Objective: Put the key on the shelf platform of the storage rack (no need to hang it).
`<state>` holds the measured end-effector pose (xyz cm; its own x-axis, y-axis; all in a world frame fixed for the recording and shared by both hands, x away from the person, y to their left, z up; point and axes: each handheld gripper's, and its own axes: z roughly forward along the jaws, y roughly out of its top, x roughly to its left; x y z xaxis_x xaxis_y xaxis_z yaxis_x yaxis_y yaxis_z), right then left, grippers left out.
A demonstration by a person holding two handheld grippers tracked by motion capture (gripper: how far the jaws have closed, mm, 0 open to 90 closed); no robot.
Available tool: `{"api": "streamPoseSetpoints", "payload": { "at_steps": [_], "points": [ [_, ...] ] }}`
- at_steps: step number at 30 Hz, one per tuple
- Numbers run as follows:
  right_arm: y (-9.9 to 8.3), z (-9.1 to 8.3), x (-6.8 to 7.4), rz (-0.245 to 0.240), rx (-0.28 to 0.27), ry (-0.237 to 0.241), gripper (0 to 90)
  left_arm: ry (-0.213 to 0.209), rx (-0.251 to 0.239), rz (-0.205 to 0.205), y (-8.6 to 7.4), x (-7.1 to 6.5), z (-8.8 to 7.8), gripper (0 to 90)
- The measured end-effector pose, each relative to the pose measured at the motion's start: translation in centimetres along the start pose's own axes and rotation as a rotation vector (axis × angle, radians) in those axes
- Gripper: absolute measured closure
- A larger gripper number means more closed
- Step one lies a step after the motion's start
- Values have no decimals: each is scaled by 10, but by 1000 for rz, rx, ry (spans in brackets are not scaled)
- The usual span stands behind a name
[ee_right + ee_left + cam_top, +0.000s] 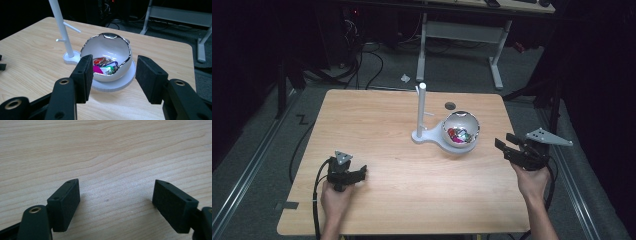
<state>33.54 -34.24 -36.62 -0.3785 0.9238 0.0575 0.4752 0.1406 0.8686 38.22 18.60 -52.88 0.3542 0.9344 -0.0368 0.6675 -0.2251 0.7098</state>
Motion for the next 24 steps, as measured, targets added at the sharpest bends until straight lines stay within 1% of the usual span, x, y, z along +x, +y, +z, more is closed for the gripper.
{"api": "streamPoseSetpoints", "payload": {
  "at_steps": [7,12,15,19,20,24],
  "points": [
    [-6,-2,2,1,3,3,485,0,0,0,0,0,0,225],
    [-12,-2,3,15,7,9,485,0,0,1,0,0,0,224],
    [-15,-1,4,15,5,14,486,1,1,2,0,0,0,225],
    [-19,2,6,14,20,21,485,1,0,1,0,0,0,226],
    [-20,3,8,7,25,27,486,1,0,2,0,0,0,226],
    [-24,5,11,8,26,31,487,1,0,1,0,0,0,226]
  ]
}}
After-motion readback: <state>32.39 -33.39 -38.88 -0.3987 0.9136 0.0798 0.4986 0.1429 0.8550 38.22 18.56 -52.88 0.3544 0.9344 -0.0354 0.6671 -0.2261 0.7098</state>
